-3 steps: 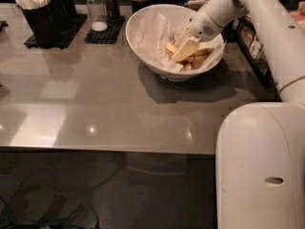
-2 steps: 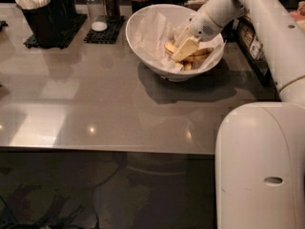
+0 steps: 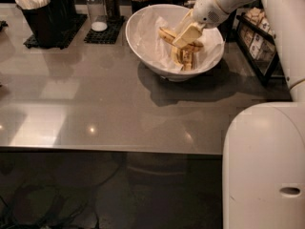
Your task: Pick banana from white bowl
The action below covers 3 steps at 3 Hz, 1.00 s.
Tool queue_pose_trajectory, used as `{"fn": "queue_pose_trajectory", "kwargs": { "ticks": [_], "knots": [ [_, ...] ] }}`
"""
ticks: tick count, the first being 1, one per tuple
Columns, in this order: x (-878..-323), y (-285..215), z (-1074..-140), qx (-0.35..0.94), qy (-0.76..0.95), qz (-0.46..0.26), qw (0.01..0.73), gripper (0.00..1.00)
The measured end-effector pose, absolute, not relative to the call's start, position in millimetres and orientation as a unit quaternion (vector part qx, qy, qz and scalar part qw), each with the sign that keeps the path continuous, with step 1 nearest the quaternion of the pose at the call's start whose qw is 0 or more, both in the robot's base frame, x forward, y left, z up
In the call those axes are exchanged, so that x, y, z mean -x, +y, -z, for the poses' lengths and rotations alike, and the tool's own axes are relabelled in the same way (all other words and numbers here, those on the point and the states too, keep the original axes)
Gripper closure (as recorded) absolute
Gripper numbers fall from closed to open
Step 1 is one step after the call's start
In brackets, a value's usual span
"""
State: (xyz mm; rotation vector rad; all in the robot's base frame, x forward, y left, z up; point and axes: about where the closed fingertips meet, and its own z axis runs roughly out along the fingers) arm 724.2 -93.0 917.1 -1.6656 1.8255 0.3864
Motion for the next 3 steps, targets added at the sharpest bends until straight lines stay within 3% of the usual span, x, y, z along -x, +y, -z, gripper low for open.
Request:
{"fn": "queue_pose_trajectory", "kwargs": {
  "ticks": [3],
  "knots": [
    [-662.1, -124.3, -944.3, 0.605, 0.665, -0.244, 0.363, 1.00]
  ]
}}
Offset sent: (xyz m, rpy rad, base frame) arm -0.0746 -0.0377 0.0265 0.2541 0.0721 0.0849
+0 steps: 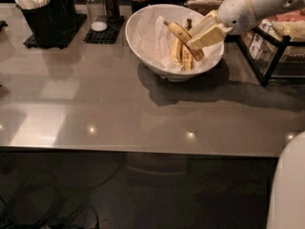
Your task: Pick banana from white bowl
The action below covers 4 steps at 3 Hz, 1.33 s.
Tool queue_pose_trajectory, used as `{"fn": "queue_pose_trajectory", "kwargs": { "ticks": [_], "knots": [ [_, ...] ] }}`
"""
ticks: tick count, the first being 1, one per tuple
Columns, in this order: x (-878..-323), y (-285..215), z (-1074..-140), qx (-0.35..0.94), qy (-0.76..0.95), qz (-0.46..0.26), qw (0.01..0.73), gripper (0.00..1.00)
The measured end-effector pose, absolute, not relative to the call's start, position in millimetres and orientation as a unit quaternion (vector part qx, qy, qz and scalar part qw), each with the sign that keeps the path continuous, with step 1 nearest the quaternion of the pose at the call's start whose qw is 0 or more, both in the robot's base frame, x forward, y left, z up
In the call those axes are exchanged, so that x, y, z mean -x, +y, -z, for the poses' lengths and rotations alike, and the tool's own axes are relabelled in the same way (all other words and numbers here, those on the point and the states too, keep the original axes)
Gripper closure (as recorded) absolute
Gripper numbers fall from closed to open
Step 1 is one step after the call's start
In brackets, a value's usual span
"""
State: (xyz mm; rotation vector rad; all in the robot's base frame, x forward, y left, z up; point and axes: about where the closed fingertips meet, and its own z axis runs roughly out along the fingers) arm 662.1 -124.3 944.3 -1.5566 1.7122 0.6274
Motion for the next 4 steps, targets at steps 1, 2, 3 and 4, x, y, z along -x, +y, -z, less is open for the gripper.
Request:
{"fn": "queue_pose_trajectory", "kwargs": {
  "ticks": [1, 2, 3, 4],
  "knots": [
    [-635.8, -138.6, -944.3, 0.584, 0.666, -0.269, 0.379, 1.00],
    [-607.9, -151.0, -946.7, 0.571, 0.671, -0.273, 0.386, 1.00],
    [-583.9, -161.6, -952.2, 0.562, 0.675, -0.265, 0.398, 1.00],
    [-559.6, -173.2, -963.3, 0.550, 0.679, -0.243, 0.420, 1.00]
  ]
}}
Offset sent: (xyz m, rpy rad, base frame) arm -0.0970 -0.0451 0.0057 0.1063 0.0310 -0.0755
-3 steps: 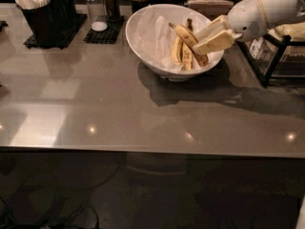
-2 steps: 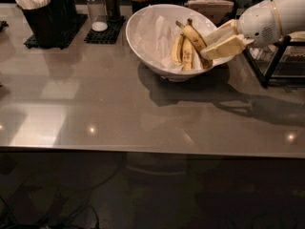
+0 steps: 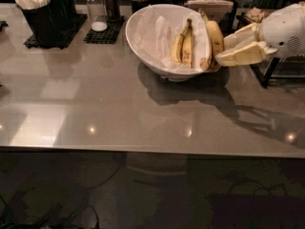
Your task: Pick banana from white bowl
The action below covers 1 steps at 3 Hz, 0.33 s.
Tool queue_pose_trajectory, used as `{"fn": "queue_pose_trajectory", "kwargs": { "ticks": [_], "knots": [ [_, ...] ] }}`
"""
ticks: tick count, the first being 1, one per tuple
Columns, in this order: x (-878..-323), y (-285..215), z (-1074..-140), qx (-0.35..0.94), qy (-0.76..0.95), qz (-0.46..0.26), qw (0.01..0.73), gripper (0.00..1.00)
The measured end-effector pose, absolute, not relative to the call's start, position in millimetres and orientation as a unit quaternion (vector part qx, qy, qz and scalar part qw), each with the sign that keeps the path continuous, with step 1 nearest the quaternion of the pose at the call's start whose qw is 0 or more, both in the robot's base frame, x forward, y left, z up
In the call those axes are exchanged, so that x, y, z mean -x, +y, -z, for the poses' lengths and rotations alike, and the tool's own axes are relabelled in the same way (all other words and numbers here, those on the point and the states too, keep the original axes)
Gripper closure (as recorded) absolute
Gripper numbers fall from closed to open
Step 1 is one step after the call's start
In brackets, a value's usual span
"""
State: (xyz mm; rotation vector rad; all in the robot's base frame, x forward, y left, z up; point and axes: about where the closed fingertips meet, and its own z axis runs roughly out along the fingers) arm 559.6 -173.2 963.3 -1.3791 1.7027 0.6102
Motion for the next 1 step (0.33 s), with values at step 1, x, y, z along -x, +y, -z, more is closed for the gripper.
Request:
{"fn": "queue_pose_trajectory", "kwargs": {
  "ticks": [1],
  "knots": [
    [-547.8, -181.9, -973.4, 0.546, 0.685, -0.227, 0.426, 1.00]
  ]
}}
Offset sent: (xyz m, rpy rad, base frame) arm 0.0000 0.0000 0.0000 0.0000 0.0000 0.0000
